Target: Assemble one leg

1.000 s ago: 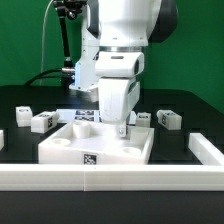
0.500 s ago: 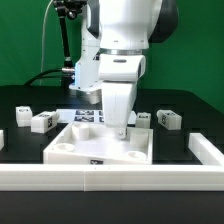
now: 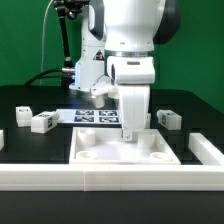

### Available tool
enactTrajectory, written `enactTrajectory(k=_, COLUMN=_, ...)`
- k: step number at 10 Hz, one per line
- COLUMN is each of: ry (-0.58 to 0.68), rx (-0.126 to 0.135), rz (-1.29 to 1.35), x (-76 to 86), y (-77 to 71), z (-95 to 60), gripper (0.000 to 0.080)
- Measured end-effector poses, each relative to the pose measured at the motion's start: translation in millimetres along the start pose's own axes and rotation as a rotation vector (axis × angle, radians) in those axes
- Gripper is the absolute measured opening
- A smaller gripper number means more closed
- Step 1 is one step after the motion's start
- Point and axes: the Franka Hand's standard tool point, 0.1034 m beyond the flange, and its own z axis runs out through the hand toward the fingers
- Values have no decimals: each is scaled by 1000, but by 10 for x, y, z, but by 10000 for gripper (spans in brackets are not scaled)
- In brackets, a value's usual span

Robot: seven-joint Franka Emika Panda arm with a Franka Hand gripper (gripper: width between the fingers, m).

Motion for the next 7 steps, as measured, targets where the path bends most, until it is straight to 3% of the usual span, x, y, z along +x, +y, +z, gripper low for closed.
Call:
enactTrajectory(k=3, ry=0, rx=7, rz=-13, x=65, y=19, z=4, gripper=58)
enactTrajectory(k=4, ry=5, rx=4, rz=-28, x=164, y=49, z=8, gripper=58)
enactTrajectory(k=7, ry=12, rx=28, rz=-12, x=444, y=60, z=10, gripper=58)
